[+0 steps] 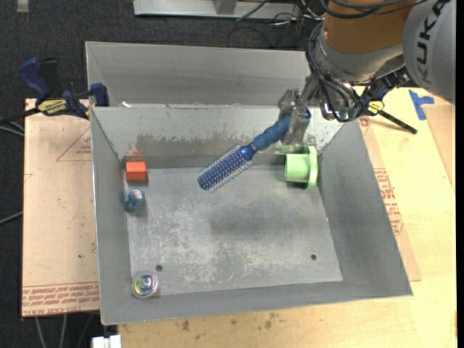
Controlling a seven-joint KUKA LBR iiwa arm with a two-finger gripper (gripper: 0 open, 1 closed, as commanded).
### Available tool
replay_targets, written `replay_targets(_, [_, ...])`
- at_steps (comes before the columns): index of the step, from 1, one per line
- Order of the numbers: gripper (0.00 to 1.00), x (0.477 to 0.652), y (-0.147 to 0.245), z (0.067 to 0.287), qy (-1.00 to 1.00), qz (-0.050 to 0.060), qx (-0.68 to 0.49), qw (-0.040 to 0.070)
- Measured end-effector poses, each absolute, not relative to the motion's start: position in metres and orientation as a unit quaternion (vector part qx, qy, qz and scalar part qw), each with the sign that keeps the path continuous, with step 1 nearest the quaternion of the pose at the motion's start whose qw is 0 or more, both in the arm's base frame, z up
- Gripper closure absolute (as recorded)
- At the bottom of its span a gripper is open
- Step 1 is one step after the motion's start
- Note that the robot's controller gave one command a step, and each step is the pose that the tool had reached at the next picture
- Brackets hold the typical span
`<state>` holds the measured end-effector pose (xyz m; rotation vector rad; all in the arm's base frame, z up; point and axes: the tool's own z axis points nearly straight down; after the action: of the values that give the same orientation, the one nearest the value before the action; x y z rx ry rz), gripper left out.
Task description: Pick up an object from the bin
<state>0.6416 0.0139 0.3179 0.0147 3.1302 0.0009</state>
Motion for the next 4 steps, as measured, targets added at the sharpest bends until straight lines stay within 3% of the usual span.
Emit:
replay_targets(1, [0.0,0.641,0.014,0.313,1.0,0.0,0.005,0.002])
replay_targets(2, [0.0,0.64,0.046,0.196,1.0,0.001,-0.004,-0.003])
replay_targets(3, [0.0,0.655,-0.087,0.162,0.997,-0.001,-0.077,0.001])
replay_targets(4, [0.0,0.652,-0.114,0.119,1.0,0.001,0.002,0.001])
